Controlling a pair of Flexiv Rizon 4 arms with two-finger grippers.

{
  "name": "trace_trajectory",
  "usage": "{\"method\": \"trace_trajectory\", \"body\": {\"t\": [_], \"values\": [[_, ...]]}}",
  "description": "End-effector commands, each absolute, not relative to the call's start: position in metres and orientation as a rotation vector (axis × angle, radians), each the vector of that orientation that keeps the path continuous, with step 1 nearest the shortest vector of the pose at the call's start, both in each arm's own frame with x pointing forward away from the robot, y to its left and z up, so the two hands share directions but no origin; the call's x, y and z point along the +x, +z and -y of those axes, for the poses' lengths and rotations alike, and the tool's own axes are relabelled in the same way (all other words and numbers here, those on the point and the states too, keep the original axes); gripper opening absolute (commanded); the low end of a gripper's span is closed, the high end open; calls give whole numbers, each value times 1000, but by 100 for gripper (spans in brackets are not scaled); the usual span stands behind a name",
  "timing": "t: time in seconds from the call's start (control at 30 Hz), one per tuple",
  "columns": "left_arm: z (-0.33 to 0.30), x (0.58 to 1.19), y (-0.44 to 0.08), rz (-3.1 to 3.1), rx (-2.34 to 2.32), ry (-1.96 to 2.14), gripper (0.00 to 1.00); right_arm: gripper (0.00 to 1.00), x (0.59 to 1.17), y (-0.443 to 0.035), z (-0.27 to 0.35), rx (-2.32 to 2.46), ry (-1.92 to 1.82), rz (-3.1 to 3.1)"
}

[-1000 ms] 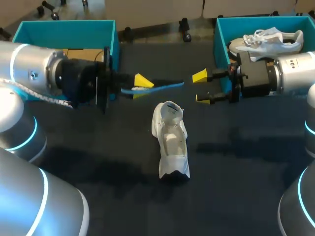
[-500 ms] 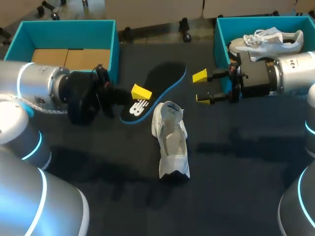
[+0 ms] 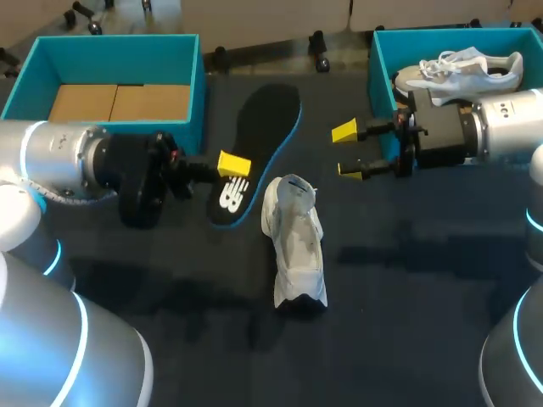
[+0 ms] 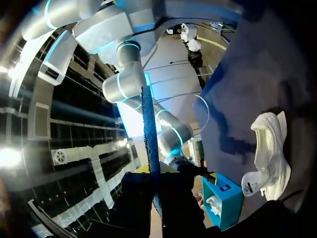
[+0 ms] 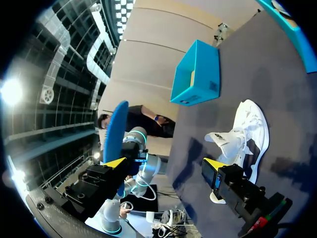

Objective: Take the shoe out of the shoebox, open the shoe tongue, remove and reinsert the insole, then place the shoe into the shoebox

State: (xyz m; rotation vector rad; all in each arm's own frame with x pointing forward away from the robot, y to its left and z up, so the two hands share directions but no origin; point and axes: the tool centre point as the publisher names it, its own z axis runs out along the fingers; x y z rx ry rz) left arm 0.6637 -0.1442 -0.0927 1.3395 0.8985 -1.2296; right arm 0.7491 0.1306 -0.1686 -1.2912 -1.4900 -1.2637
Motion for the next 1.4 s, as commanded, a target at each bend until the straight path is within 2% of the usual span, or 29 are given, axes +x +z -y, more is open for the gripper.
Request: {"method": "trace_trajectory", "body": {"t": [0.03,0.57,1.13,1.2,1.27,1.3,1.33,1.4], "values": [[137,660,-107,-914,1326,-1205,0,100,750,-169,-133,-1293,-1265,1489],[160,679,-155,-988,1254,-1102,0,100,756,-153,-149,-1348,-1312,1443],[198,695,-162,-995,1220,-1063,0,100,762,-162,-175,-1291,-1286,1422],[200,696,-163,-997,1222,-1060,0,87,763,-162,-176,-1289,-1288,1422],[201,697,-164,-999,1224,-1060,0,78,763,-162,-177,-1288,-1289,1421],[202,697,-165,-1000,1224,-1059,0,65,763,-162,-177,-1287,-1290,1420],[203,699,-166,-1003,1221,-1055,0,56,763,-162,-178,-1286,-1291,1420],[205,701,-166,-1007,1216,-1052,0,49,763,-162,-180,-1283,-1291,1419]]}}
